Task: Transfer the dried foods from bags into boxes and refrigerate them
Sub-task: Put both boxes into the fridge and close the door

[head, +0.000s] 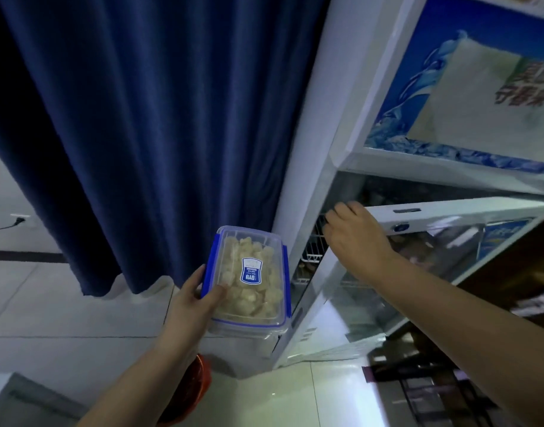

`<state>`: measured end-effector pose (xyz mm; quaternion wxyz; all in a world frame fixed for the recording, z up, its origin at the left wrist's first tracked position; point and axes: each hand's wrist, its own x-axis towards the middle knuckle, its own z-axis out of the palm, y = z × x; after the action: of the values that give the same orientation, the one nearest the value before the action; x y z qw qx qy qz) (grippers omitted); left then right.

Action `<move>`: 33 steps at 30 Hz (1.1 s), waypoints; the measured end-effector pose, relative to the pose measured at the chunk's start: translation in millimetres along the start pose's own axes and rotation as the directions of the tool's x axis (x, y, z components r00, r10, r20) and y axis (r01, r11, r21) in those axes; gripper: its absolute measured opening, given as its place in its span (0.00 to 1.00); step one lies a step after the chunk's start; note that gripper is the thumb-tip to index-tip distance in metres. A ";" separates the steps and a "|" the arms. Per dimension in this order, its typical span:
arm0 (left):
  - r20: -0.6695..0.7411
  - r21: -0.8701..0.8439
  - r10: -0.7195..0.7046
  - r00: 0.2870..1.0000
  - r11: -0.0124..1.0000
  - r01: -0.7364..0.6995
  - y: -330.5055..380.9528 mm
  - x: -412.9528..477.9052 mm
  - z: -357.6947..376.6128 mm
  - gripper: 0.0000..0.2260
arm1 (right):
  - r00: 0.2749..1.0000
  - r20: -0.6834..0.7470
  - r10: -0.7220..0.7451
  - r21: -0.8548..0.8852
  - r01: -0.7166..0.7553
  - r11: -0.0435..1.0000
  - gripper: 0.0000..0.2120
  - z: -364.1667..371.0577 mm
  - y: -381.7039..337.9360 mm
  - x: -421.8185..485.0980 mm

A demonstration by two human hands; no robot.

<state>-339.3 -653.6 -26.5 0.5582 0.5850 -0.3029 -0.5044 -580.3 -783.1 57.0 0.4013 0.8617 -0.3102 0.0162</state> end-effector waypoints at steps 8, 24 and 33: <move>0.166 0.092 -0.061 0.984 0.995 0.046 -18.5 -24.5 22.6 0.14 | 0.965 0.049 0.259 0.051 -0.261 0.964 0.07 -71.4 -27.3 -88.7; 0.469 0.175 -0.116 0.876 0.984 0.037 -46.7 -127.5 176.0 0.17 | 0.773 -0.134 0.620 0.066 -0.617 0.784 0.03 -136.7 -22.6 -353.0; 0.516 0.193 -0.164 0.841 0.979 0.072 -92.4 -206.1 269.6 0.19 | 0.470 -0.033 0.882 0.125 -0.874 0.470 0.12 -152.9 5.9 -471.7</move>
<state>-672.3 -540.4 -27.5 0.3702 0.4853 -0.4493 -0.6523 -930.4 -432.7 34.0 0.3108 0.5960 -0.6880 0.2735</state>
